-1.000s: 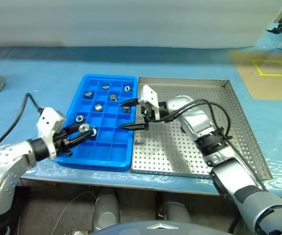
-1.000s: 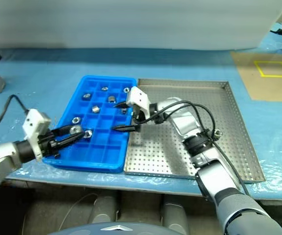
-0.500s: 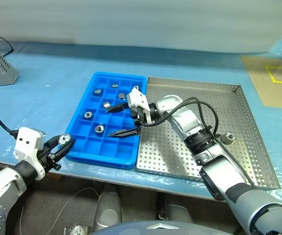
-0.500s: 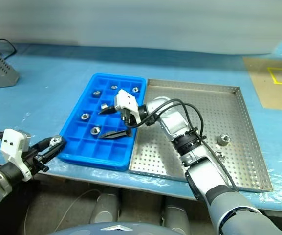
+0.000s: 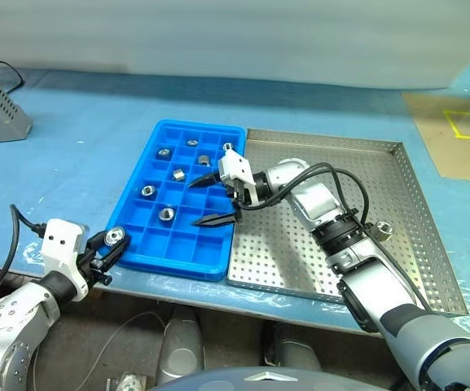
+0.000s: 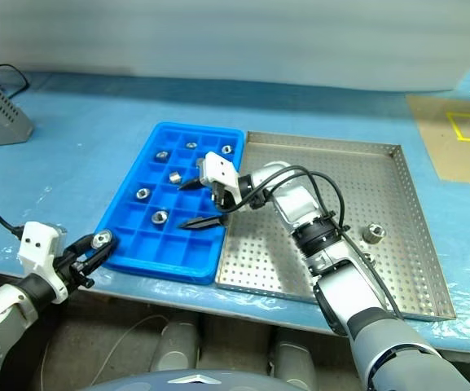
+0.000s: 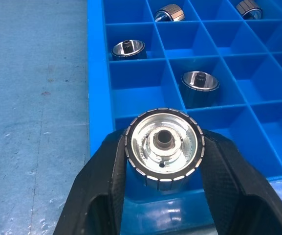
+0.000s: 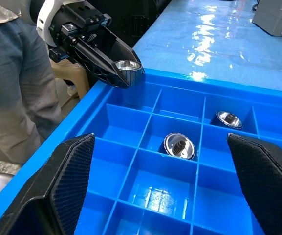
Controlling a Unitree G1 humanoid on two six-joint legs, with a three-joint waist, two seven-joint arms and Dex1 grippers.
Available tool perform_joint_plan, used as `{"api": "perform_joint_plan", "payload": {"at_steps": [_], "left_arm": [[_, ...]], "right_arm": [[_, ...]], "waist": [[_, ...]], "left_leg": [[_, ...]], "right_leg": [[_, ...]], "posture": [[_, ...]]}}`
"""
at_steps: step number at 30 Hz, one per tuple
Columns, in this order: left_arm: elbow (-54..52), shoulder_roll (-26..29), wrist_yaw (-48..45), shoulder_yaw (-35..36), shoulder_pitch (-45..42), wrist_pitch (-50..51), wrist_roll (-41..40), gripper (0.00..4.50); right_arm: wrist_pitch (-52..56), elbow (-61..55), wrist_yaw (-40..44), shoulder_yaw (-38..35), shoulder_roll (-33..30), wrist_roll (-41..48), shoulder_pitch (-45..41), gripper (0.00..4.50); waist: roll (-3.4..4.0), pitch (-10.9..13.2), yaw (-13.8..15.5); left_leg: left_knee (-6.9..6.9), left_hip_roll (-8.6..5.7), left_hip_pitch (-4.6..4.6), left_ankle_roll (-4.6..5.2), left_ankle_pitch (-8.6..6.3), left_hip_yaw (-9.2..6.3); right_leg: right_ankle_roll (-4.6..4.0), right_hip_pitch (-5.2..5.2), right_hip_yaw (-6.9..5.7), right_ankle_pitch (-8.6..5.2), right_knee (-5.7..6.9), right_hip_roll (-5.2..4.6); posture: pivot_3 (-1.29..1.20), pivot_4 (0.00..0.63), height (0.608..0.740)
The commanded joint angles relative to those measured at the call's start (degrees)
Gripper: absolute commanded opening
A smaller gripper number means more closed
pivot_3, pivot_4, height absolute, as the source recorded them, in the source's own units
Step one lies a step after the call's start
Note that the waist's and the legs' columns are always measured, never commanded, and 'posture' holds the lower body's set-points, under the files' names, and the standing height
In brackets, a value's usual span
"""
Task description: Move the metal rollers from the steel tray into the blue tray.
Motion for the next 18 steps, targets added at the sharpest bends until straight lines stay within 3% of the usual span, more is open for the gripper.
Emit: {"api": "perform_joint_plan", "payload": {"at_steps": [1,4,14,18], "left_arm": [[0.0,0.5,0.4,-0.5,0.4,-0.5,-0.1,2.77],[0.0,0.8,0.4,-0.2,-0.8,0.5,-1.7,3.74],[-2.6,4.3,1.1,-1.4,-15.4,7.7,-13.3,3.74],[1.2,7.2,-2.7,-9.3,-25.4,10.0,-15.0,3.74]], "right_arm": [[-1.6,0.3,-0.6,-1.4,0.3,-0.2,-0.6,4.50],[-1.8,0.5,-0.8,-1.7,0.0,-0.3,-0.4,4.50],[3.4,-4.4,-2.1,-6.2,-5.1,1.9,1.3,4.50],[7.0,-7.6,-5.3,-11.1,-10.1,2.8,3.0,4.50]], "waist": [[0.00,0.0,0.0],[0.00,0.0,-0.1],[0.00,0.0,-0.1],[0.00,0.0,-0.4]], "left_leg": [[0.00,0.00,0.01,-0.01,0.01,-0.01],[0.00,0.00,0.01,-0.02,0.01,-0.01],[0.30,-0.03,0.02,-0.11,0.08,-0.07],[0.33,-0.03,0.11,-0.26,0.21,-0.09]], "right_leg": [[0.00,0.00,0.00,0.00,0.01,0.00],[-0.01,0.00,-0.01,0.00,0.03,0.00],[-0.12,-0.07,-0.01,-0.12,0.64,-0.02],[-0.14,-0.13,0.02,-0.13,0.90,-0.01]], "posture": [[0.42,0.150,0.740],[0.41,0.150,0.740],[0.32,0.150,0.740],[0.26,0.150,0.740]]}}
